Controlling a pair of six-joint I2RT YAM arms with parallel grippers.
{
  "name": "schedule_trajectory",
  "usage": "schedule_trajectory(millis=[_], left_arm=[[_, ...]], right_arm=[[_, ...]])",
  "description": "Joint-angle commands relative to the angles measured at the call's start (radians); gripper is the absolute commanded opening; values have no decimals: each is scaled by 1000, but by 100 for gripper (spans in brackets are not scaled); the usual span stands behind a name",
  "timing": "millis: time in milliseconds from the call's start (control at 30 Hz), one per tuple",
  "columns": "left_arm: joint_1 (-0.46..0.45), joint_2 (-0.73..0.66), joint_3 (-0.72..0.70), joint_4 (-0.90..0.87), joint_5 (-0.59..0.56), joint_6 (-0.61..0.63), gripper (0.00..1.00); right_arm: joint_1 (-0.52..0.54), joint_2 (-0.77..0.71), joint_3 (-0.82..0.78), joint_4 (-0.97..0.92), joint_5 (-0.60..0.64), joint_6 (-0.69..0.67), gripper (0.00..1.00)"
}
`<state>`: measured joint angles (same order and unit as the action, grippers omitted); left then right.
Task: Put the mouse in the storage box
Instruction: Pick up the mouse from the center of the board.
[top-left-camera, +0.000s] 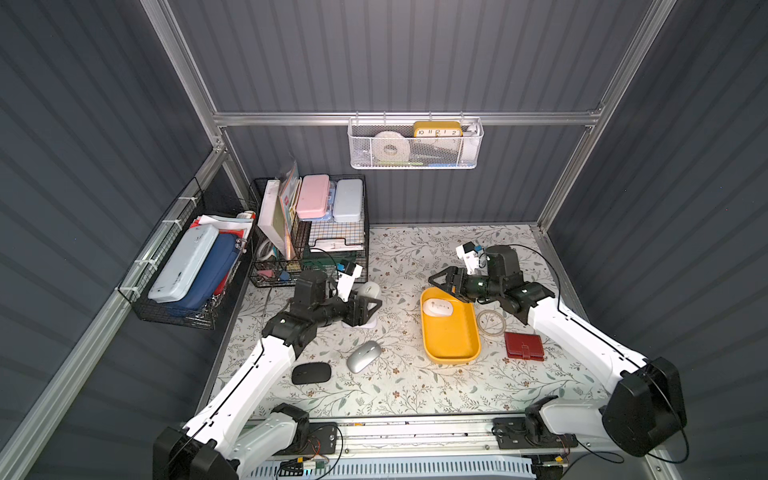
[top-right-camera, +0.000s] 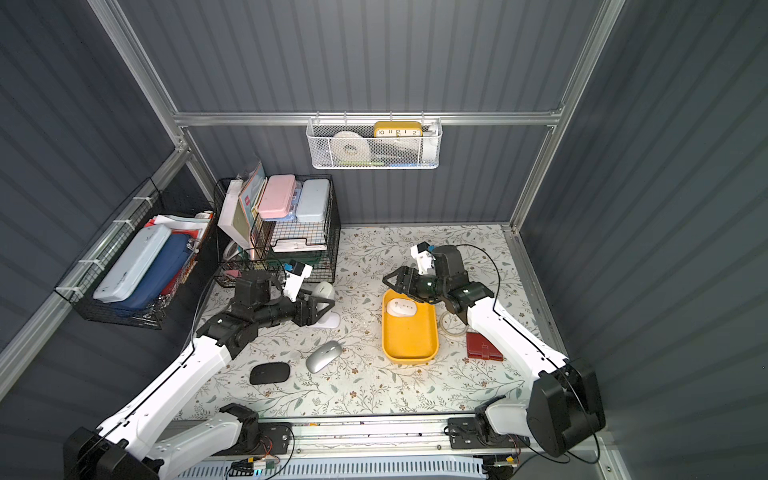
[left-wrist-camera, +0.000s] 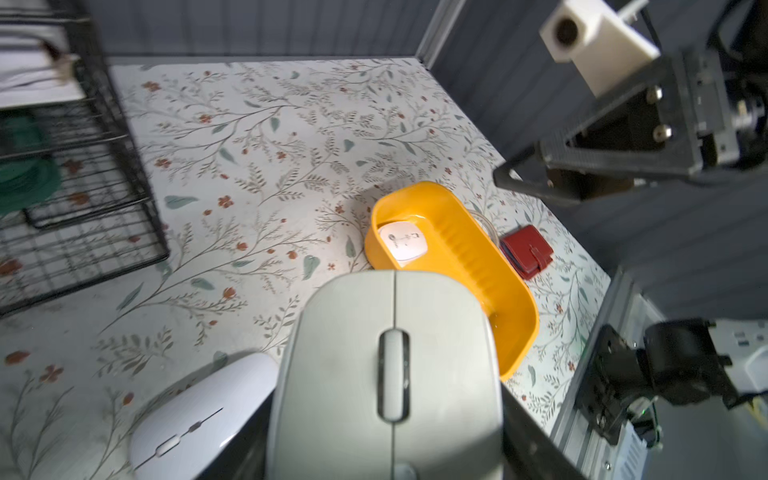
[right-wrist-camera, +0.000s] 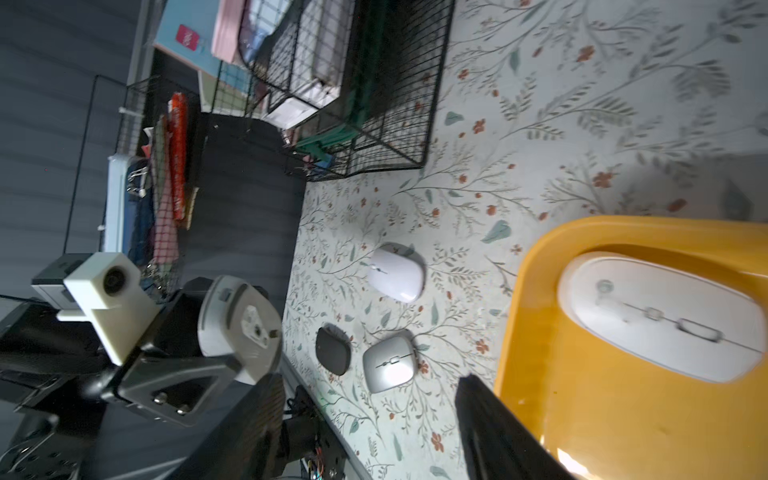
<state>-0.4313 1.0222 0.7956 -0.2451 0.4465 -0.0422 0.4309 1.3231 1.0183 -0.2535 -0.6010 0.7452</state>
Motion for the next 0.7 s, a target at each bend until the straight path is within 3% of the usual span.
schedule_trajectory(millis=[0,233,667], left_arm=[[-57,-19,-12,60,17,189,21],[-143,-2,22,22,17,299,21],[-162,-6,25,37,-40,316,19]], right_arm=[[47,6,57,42,-67,-1,72],[154,47,111,57,-87,13,73],[279,122,140,34,-88,19,74]])
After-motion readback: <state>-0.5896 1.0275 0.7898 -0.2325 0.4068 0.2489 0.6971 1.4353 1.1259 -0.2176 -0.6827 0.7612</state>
